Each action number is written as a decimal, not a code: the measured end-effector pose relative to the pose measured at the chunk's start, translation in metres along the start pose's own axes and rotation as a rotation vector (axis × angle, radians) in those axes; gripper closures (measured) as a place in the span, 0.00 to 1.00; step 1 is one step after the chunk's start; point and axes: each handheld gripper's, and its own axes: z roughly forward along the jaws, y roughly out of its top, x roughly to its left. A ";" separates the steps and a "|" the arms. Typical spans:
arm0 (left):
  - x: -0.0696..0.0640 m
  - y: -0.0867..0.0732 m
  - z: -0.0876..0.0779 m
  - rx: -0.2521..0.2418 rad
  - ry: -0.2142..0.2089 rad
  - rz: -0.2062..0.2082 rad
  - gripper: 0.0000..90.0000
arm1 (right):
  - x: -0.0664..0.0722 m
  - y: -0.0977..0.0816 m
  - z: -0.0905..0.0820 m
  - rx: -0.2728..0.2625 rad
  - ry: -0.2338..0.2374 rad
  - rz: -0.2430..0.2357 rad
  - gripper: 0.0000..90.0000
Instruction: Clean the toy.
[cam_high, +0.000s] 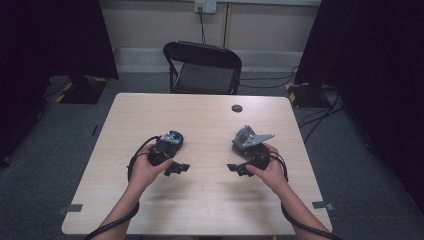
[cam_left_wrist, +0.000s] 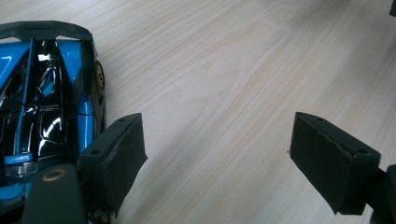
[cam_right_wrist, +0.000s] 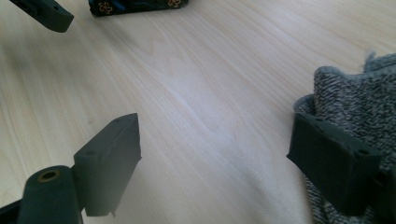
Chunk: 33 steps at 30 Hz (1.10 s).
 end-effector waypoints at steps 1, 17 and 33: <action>-0.001 -0.001 0.000 -0.002 -0.002 0.001 0.20 | 0.001 0.000 0.001 0.000 0.003 -0.003 0.18; -0.018 -0.011 0.003 0.002 -0.051 0.045 0.20 | 0.016 -0.005 0.006 0.010 0.047 -0.028 0.18; -0.027 -0.022 0.001 -0.015 -0.080 0.076 0.20 | 0.027 -0.009 0.009 0.029 0.079 -0.055 0.18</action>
